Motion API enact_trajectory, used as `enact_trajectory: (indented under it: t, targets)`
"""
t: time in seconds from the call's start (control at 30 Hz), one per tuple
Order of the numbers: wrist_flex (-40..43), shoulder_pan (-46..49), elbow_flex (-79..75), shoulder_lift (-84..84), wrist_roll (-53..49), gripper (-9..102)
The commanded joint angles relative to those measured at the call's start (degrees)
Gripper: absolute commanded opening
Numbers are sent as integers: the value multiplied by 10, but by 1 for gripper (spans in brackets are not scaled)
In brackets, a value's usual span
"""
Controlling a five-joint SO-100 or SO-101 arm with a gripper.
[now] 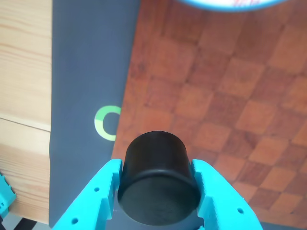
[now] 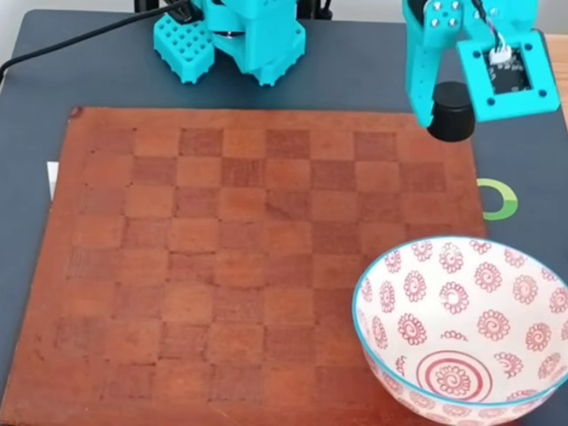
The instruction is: Grasp a black cylinder and put it in a bowl.
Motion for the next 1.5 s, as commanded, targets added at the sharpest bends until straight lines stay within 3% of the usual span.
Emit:
enact_trajectory:
  t: [0.0,0.2,0.67,1.2,1.47]
  targets:
    - [-5,20,-37,4,-26,13]
    - [-7,65,-103,-31,-100,13]
    - [-6,138,-434,-294,-250,12]
    - [-4,149,-615,-493,-265,13]
    - [35,150,-636,-498,-261,28]
